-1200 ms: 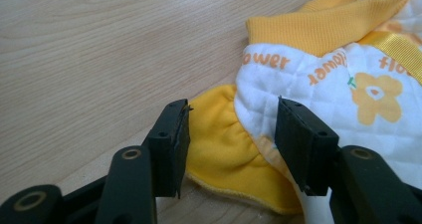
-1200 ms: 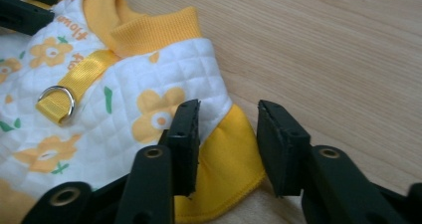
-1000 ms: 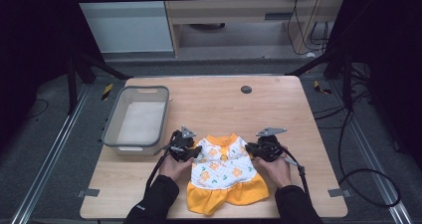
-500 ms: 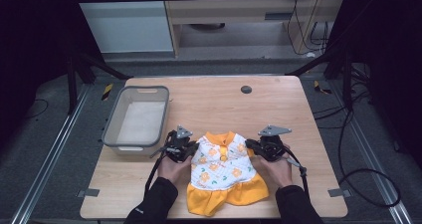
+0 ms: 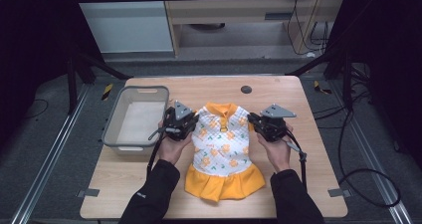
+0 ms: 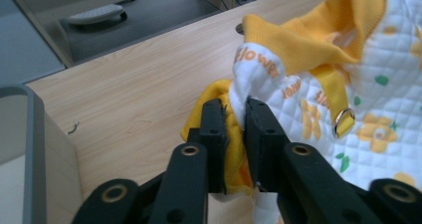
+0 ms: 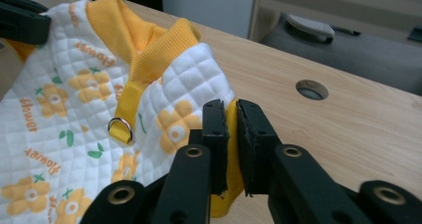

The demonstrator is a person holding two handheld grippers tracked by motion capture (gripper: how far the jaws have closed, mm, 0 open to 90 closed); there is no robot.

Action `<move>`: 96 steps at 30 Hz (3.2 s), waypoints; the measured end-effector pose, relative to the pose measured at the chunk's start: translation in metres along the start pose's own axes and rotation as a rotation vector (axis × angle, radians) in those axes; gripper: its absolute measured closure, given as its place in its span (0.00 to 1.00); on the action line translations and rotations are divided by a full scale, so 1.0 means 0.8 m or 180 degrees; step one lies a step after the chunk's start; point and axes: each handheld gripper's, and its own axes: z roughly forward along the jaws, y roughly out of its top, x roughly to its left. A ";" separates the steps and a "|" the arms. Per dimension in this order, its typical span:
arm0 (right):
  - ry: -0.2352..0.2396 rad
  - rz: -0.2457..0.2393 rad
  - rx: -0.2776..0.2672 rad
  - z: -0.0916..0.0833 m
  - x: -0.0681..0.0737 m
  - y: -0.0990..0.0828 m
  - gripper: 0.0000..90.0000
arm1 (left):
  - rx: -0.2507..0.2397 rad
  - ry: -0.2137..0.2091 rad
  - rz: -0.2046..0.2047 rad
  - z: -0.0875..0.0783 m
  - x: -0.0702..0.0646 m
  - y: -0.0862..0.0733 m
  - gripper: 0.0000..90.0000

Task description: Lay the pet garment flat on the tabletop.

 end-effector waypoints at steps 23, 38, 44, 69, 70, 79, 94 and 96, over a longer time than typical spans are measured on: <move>0.0304 0.0147 0.0272 -0.073 0.008 -0.055 0.60 | 0.0291 -0.0425 -0.0036 -0.079 0.000 -0.078 0.51; 0.0502 0.0149 0.0736 -0.090 0.032 -0.118 0.61 | 0.0777 -0.0631 0.0006 -0.083 -0.022 -0.147 0.54; 0.0567 0.0071 0.0973 -0.080 0.043 -0.132 0.69 | 0.0979 -0.0676 0.0073 -0.071 -0.032 -0.158 0.59; 0.0592 0.0066 0.1330 -0.080 0.037 -0.137 0.95 | 0.1269 -0.0725 0.0161 -0.083 -0.043 -0.156 0.98; 0.0586 0.0040 0.1323 -0.080 0.038 -0.137 0.95 | 0.1257 -0.0709 0.0179 -0.083 -0.046 -0.157 0.98; 0.0443 0.0167 0.1002 -0.089 0.027 -0.137 0.69 | 0.0832 -0.0705 0.0024 -0.101 -0.032 -0.155 0.66; -0.0065 0.0382 0.0441 -0.109 -0.007 -0.138 0.39 | 0.0470 -0.0444 -0.0103 -0.130 0.016 -0.171 0.37; -0.0143 0.0403 0.0420 -0.111 -0.012 -0.139 0.36 | 0.0439 -0.0403 -0.0124 -0.133 0.021 -0.174 0.34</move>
